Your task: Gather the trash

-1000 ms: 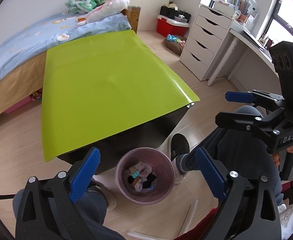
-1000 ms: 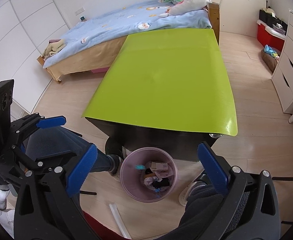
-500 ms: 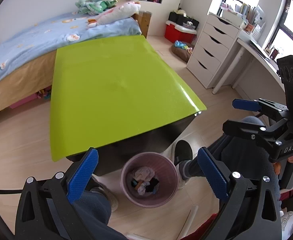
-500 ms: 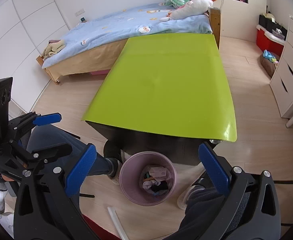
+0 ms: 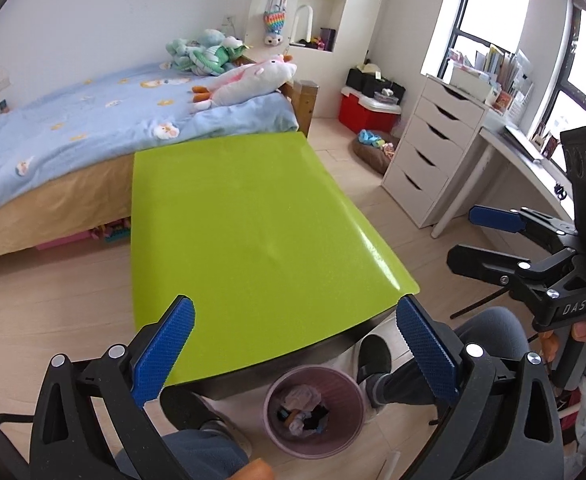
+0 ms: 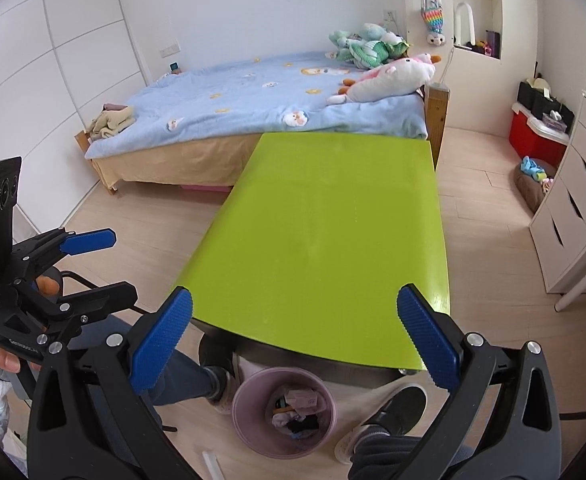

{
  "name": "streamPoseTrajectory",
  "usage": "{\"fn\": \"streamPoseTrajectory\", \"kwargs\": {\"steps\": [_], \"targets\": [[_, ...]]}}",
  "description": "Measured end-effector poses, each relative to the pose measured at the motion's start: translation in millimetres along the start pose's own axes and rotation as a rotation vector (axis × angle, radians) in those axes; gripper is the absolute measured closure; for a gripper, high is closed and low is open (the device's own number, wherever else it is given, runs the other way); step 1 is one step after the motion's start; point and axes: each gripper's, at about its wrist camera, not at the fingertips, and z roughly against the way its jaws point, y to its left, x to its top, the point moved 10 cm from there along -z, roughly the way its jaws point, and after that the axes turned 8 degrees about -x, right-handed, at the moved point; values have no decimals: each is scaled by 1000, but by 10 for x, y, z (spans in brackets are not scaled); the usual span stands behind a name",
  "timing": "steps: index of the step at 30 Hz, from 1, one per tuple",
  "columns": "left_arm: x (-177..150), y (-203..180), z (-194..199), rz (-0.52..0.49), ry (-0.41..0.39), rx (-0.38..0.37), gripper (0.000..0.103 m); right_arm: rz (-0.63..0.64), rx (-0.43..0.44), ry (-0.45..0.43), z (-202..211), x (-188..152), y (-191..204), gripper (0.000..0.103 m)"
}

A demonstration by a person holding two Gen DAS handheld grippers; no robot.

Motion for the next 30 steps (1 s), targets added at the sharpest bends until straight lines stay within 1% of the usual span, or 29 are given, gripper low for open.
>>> {"fn": "streamPoseTrajectory", "kwargs": {"steps": [4, 8, 12, 30], "targets": [[76, 23, 41, 21, -16, -15, 6, 14, 11, -3, 0, 73, 41, 3], [114, -8, 52, 29, -24, -48, 6, 23, 16, 1, -10, 94, 67, 3], [131, 0, 64, 45, -30, -53, 6, 21, 19, 2, -9, 105, 71, 3], [143, -8, 60, 34, -13, 0, 6, 17, 28, -2, 9, 144, 67, 3]]}}
